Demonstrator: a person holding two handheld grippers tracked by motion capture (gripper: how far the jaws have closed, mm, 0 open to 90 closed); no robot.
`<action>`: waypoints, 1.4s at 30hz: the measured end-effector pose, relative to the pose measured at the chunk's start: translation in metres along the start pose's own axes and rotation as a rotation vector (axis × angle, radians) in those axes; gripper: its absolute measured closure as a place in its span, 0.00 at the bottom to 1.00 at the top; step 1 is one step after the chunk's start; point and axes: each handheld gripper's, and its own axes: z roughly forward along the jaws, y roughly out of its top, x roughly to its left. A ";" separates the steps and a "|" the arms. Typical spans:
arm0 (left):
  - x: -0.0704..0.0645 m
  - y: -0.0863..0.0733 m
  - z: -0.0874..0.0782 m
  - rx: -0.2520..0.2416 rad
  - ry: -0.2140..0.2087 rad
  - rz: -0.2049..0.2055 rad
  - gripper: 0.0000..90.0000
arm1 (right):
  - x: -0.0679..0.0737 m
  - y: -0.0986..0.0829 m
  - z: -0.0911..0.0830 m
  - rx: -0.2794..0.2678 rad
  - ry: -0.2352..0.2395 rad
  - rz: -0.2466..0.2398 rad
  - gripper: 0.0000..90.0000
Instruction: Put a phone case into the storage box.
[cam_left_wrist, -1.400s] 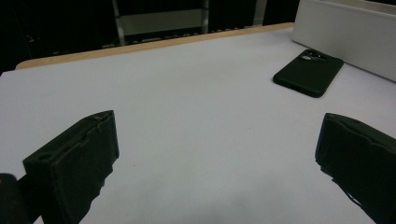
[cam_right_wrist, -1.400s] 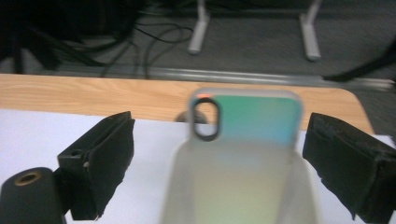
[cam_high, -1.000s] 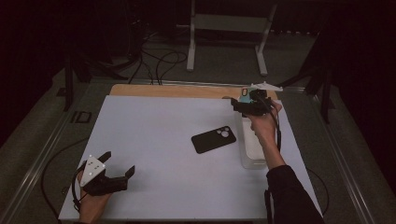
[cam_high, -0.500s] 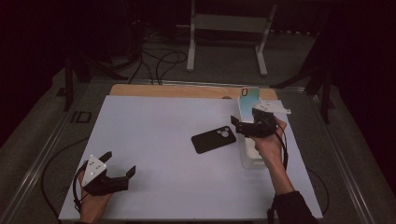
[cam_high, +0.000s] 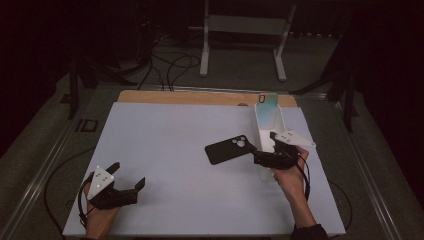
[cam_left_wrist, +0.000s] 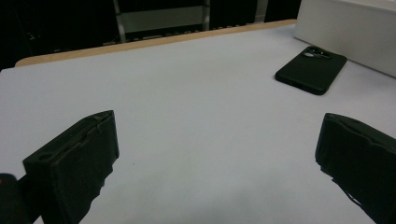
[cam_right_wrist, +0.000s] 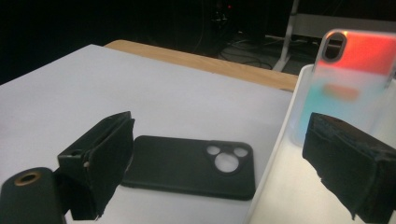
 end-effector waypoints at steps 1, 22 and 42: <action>0.000 0.000 0.000 -0.003 0.000 -0.004 0.00 | 0.001 -0.007 -0.003 -0.015 -0.006 0.002 0.10; -0.005 0.022 -0.001 -0.004 -0.078 0.009 0.00 | -0.002 -0.050 -0.041 -0.080 0.048 -0.034 0.11; -0.035 0.072 0.046 0.091 -0.193 0.099 0.00 | -0.003 -0.052 -0.043 -0.118 0.077 0.004 0.09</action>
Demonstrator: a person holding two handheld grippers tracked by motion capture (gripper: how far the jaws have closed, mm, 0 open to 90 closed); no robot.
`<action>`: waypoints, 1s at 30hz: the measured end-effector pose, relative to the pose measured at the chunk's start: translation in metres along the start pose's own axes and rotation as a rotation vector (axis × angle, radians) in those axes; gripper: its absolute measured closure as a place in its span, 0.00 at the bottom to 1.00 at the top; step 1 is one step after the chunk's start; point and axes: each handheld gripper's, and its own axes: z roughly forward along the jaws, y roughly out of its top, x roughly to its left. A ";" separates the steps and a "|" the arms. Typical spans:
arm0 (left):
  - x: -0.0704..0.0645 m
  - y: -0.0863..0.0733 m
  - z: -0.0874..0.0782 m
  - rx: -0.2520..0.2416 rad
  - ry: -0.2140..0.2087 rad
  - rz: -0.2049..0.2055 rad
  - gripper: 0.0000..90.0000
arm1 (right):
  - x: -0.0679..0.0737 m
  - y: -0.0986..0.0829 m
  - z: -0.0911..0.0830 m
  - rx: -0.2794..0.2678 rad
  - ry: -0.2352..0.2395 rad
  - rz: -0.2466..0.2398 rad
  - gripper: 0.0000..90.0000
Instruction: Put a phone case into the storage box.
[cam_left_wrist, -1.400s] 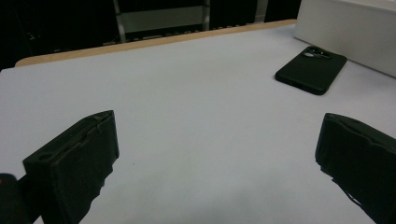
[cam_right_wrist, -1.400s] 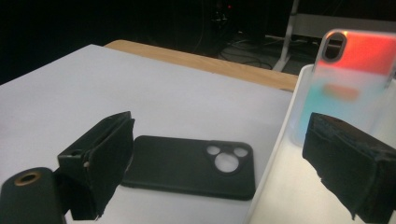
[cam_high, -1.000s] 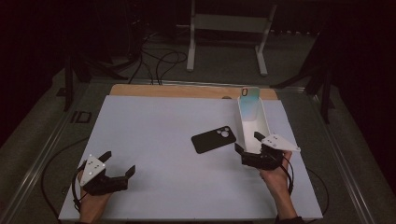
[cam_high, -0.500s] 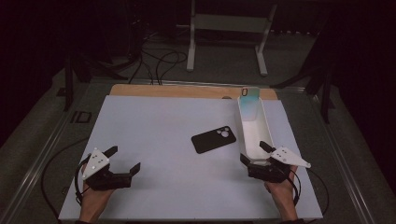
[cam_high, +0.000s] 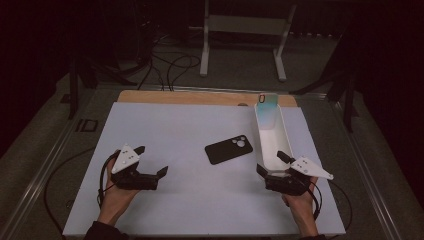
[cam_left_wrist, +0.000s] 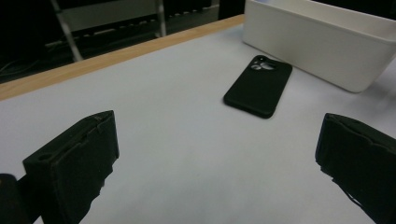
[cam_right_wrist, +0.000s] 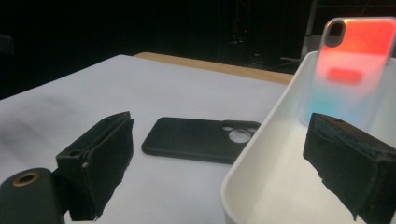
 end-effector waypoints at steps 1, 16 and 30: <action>-0.001 0.003 0.005 0.015 -0.013 0.002 0.00 | -0.001 0.001 0.000 -0.003 -0.002 -0.001 0.09; -0.014 0.040 0.064 0.052 -0.108 0.078 0.00 | -0.004 0.004 -0.001 0.000 -0.003 0.009 0.09; -0.011 0.049 0.100 0.056 -0.124 0.081 0.00 | -0.003 0.005 0.001 0.006 0.002 0.003 0.09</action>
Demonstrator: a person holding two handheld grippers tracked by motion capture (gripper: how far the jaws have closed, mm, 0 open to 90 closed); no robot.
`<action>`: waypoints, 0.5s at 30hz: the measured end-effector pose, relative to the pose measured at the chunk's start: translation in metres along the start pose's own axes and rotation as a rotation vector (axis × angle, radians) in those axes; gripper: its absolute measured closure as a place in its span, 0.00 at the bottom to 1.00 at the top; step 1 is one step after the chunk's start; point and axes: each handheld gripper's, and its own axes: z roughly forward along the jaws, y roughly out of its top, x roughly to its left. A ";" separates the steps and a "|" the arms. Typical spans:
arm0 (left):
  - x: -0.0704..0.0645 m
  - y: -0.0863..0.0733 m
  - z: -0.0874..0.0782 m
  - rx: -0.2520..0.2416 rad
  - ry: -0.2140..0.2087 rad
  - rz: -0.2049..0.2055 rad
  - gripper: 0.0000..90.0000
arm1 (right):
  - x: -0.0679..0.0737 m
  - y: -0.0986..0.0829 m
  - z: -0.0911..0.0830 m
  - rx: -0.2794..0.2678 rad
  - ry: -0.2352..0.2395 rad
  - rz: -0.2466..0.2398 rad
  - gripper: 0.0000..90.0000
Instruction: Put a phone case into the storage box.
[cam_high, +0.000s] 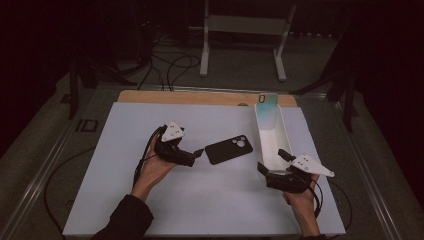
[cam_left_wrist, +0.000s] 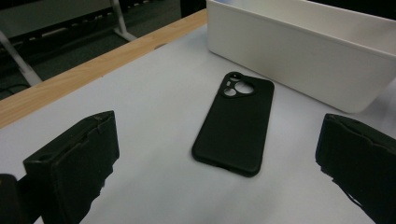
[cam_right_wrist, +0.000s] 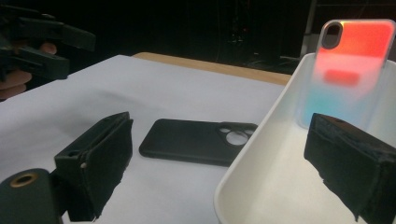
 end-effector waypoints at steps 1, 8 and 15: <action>0.000 0.001 0.002 0.004 0.000 0.001 0.00 | 0.000 0.000 0.000 -0.002 0.000 0.001 0.09; 0.001 0.003 0.018 0.030 0.006 0.012 0.00 | 0.001 0.000 0.001 -0.003 0.003 -0.002 0.09; -0.003 0.000 0.041 0.081 -0.013 0.019 0.00 | 0.000 -0.001 0.001 0.002 0.004 0.002 0.09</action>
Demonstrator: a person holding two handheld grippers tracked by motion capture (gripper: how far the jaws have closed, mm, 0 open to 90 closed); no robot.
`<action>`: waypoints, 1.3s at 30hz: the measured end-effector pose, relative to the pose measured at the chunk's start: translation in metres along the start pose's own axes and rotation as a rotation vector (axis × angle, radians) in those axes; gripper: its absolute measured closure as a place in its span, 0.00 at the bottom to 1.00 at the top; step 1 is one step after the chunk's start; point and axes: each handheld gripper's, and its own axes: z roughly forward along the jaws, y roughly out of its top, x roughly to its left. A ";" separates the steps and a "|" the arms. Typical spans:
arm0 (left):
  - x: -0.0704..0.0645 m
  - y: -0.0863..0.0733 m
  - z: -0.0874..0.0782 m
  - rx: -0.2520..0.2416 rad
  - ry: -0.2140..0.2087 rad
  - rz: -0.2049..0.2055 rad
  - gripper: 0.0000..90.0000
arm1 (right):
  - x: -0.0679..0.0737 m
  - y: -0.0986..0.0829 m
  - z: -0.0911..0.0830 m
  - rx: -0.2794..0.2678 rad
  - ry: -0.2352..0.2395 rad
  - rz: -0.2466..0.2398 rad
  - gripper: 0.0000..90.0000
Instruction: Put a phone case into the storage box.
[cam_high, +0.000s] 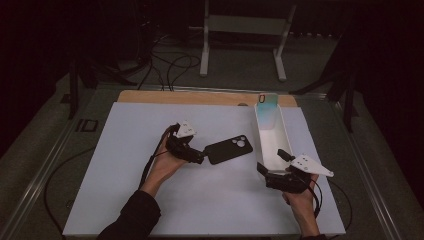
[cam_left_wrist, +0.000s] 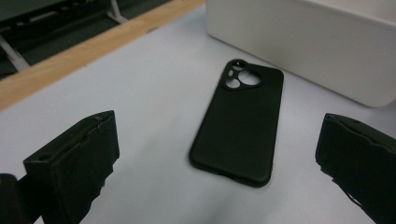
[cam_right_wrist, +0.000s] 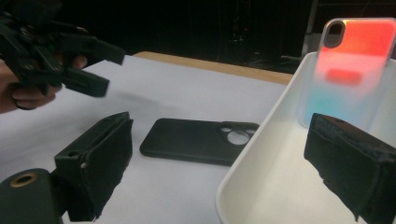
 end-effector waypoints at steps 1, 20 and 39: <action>0.000 0.000 0.003 0.005 -0.006 0.000 0.00 | 0.000 0.000 0.000 -0.002 0.001 0.002 0.09; -0.005 0.003 0.040 0.051 -0.045 -0.003 0.00 | -0.002 0.000 0.000 -0.002 0.005 0.011 0.09; -0.005 0.001 0.076 0.123 -0.080 0.000 0.00 | -0.004 -0.001 -0.001 -0.001 0.007 0.028 0.09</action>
